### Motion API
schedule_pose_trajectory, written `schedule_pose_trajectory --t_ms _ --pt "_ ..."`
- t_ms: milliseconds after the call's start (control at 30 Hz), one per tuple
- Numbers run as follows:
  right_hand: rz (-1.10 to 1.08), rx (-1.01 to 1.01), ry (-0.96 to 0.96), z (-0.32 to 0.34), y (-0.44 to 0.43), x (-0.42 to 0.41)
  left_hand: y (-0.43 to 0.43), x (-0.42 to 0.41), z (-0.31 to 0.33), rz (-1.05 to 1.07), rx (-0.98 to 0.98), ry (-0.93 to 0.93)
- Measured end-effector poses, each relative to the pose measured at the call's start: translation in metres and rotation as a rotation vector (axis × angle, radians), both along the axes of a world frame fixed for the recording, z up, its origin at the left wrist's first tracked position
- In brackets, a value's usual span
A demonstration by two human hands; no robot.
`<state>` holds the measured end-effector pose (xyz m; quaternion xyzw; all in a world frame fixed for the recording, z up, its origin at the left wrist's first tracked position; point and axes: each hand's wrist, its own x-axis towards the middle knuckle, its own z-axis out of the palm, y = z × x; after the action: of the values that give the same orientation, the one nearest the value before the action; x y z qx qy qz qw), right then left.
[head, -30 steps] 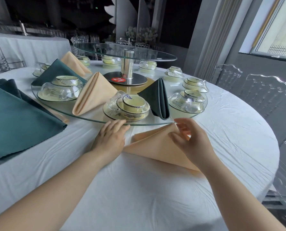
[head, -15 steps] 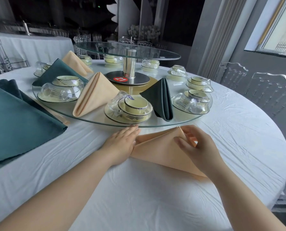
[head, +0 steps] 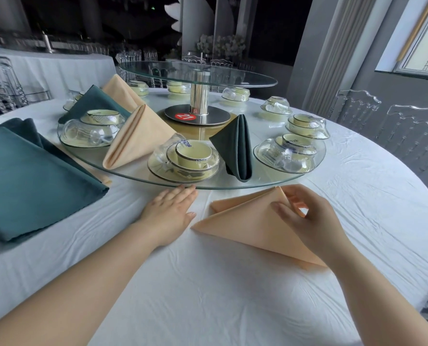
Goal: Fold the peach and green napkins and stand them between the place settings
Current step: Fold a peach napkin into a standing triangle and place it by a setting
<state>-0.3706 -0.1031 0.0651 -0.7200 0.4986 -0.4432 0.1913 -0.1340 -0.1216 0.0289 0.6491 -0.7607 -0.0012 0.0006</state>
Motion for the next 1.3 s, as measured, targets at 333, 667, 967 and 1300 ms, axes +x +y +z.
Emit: schedule_pose_trajectory --t_ms 333,667,967,1300 --pt "-0.038 -0.013 0.012 0.005 0.005 -0.004 0.012 0.011 -0.003 0.172 -0.166 0.088" --pt "-0.081 0.023 0.045 0.014 0.01 -0.017 -0.003 -0.041 -0.001 -0.142 -0.146 0.232" --pt "-0.07 -0.025 0.066 0.006 -0.002 -0.017 -0.017 -0.03 -0.01 0.018 -0.121 0.215" --pt "-0.022 -0.006 0.176 0.015 -0.007 -0.022 -0.016 -0.015 -0.014 0.138 -0.381 0.295"
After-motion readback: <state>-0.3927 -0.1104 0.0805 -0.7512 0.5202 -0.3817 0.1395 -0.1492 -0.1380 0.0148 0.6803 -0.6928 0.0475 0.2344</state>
